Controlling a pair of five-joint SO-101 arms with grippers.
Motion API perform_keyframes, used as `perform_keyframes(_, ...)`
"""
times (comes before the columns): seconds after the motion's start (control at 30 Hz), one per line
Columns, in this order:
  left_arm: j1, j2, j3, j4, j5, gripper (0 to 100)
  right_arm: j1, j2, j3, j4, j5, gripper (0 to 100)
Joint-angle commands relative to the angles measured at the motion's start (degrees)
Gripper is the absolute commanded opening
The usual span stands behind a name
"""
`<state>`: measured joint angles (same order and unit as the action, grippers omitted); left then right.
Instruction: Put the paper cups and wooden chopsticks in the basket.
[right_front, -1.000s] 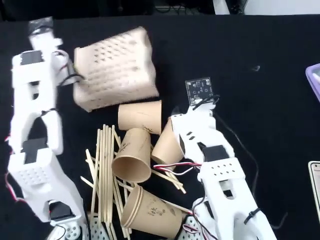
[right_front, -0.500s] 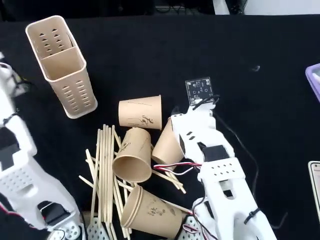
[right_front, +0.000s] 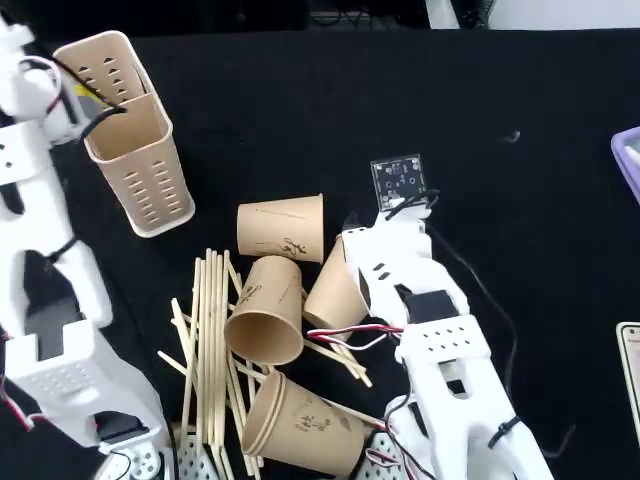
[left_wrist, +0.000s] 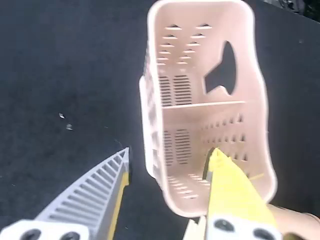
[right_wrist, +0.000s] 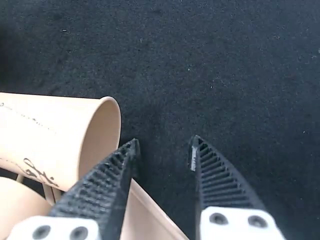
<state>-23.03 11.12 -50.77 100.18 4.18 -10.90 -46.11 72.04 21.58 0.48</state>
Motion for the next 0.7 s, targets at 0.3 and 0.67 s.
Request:
perform_keyframes(0.3,0.57,2.73,7.08,-1.32,5.80,26,-0.70,-0.22,0.31,-1.05,-0.18,17.4)
perform_keyframes(0.67,14.37,3.69,7.78,0.70,-21.10,3,-0.53,-0.22,0.31,-1.05,-0.18,17.4)
